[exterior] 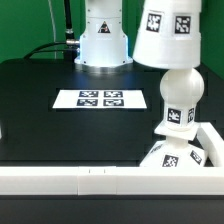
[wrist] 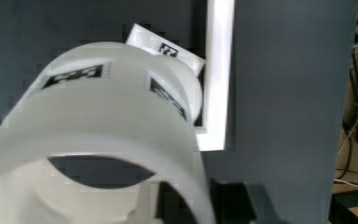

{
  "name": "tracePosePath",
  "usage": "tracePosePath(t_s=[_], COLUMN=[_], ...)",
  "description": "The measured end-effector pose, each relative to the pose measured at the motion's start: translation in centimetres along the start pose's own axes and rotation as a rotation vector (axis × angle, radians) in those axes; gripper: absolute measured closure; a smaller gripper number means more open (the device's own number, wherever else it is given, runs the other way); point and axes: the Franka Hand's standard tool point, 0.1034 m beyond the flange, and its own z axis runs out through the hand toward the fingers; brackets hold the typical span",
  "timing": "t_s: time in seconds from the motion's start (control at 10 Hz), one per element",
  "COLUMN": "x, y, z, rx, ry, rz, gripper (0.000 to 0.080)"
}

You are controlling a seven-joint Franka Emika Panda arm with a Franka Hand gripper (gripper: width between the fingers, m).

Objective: Assemble lamp

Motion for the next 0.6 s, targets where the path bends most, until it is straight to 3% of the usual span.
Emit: tracePosePath(t_s=[0.2,0.6], x=[0.6,0.5], y=[-1.5,-2.0], z=[2.3,5.8], rx=[0.000,-0.004], ry=[-0.010,-0.014], rz=[-0.008,-0.018], gripper=[0.0755,0.0755])
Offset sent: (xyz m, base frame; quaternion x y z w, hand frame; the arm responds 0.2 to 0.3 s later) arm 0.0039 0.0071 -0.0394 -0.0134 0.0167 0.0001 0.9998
